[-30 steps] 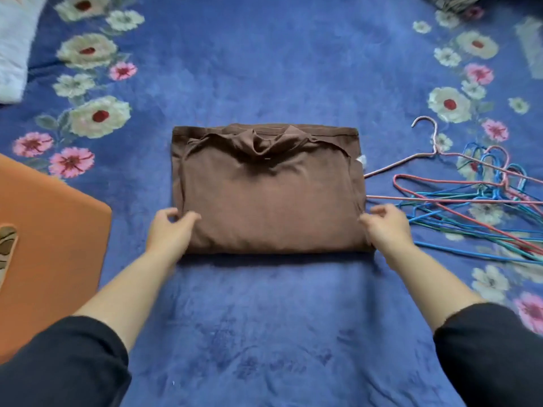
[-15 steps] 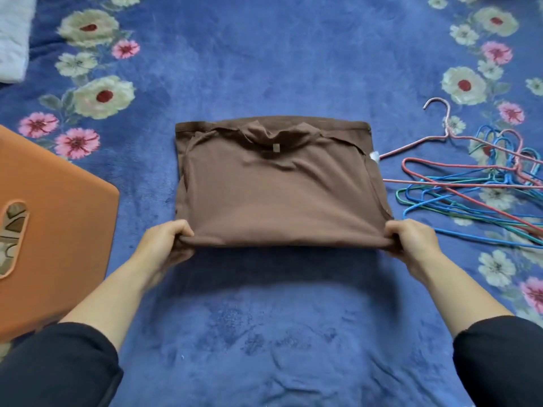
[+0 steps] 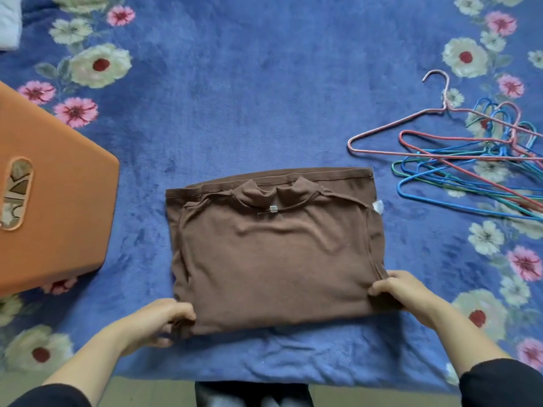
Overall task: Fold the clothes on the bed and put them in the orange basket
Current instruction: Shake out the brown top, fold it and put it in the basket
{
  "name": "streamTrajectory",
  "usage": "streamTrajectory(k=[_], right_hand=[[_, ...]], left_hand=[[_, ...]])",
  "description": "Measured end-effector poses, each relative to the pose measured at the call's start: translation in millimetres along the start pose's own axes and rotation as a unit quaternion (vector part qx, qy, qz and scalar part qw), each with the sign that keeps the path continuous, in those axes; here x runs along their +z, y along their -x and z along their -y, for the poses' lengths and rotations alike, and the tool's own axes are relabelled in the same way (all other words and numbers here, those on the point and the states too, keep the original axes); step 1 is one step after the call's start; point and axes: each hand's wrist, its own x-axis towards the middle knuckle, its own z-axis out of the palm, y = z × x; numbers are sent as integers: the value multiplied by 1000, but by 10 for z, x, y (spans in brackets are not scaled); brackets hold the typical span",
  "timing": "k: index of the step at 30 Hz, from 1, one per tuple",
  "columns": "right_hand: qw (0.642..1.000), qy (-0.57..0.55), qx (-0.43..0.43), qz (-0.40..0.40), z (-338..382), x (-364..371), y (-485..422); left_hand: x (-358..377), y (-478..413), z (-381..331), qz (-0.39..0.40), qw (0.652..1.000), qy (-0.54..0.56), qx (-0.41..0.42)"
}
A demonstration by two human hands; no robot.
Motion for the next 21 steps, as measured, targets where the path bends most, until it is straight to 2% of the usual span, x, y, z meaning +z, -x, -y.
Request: streamTrajectory(k=[2,5,7,9,10,11,12,13,15,16,18,21], right_hand=[[999,-37,-13,7,3,26,-12],[997,-59,-34,-30,60,91,9],[992,-107,-52,-46,135,156,57],[983,-159,-75,-56,251,238,162],[979,-172,-92,-65,318,293,239],[973,-187,-111,-76,406,354,313],[966,-201,-135,-87,488,450,405],[959,-214,-162,-93,570,572,502],[944,-223,-231,-81,724,902,692],[938,-207,-271,-65,774,1092,775],[933,-130,-334,-28,818,1444,883],[923,45,-378,60,790,1893,1010]], left_hand=[[7,-54,-19,-34,999,24,20],[83,-100,-56,-173,981,-4,92],[180,-109,-50,-315,935,-23,159],[293,-87,-73,-452,851,-70,258],[368,-59,-101,-457,829,-74,314],[451,-48,-184,-409,839,-52,355],[561,-43,-239,-327,870,4,368],[662,-44,-304,-237,906,72,344],[772,-32,-401,-113,937,214,252],[762,-27,-418,-71,933,281,215],[676,-32,-408,-4,896,407,179],[460,-64,-237,10,843,510,171]])
